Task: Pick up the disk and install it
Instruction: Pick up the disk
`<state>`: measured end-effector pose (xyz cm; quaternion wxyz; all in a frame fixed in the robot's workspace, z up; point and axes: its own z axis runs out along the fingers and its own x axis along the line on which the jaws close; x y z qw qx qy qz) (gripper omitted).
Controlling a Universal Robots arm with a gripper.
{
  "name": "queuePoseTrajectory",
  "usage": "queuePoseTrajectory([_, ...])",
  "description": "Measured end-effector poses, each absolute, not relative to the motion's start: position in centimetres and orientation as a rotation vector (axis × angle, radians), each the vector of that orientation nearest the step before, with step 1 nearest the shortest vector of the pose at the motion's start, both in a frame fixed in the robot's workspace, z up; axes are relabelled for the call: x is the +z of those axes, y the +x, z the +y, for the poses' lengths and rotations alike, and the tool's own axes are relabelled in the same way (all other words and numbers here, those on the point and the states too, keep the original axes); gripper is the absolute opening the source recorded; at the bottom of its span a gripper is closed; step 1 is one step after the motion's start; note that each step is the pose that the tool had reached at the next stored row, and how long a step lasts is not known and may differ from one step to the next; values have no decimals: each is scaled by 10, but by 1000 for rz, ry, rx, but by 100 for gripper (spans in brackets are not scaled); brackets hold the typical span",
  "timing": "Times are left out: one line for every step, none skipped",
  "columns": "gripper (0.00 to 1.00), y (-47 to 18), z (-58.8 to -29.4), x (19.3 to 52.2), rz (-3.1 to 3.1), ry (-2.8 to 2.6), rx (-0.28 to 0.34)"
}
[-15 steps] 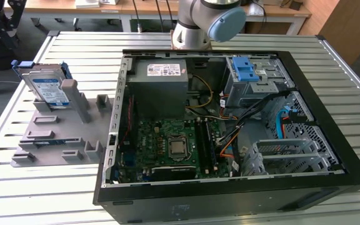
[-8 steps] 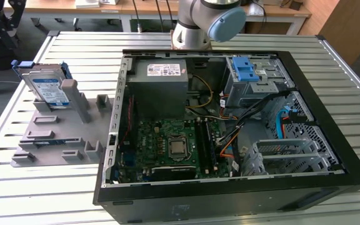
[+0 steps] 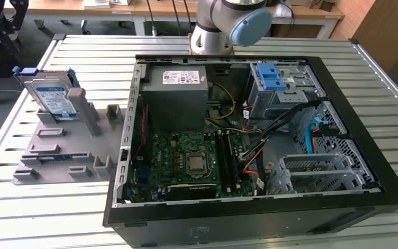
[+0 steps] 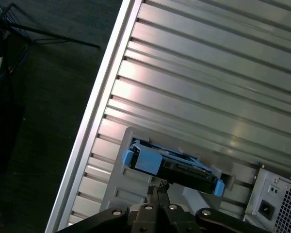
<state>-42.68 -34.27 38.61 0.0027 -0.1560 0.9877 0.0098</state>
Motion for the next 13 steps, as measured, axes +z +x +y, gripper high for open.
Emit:
queuePoseTrajectory([11,-427,-343,386,3096,-498,31])
queuePoseTrajectory([11,-427,-343,386,3095,-508,31])
queuePoseTrajectory([11,-427,-343,386,3093,-519,31])
queuePoseTrajectory([11,-427,-343,386,3092,-528,31])
queuePoseTrajectory([11,-427,-343,386,3090,-537,31])
queuePoseTrajectory([11,-427,-343,386,3089,-546,31])
queuePoseTrajectory([11,-427,-343,386,3087,-555,31])
queuePoseTrajectory([11,-427,-343,386,3085,-564,31])
queuePoseTrajectory([11,-427,-343,386,3084,-574,31])
queuePoseTrajectory([11,-427,-343,386,3082,-583,31])
queuePoseTrajectory([11,-427,-343,386,3080,-592,31])
queuePoseTrajectory([11,-427,-343,386,3079,-601,31])
queuePoseTrajectory([11,-427,-343,386,3077,-611,31])
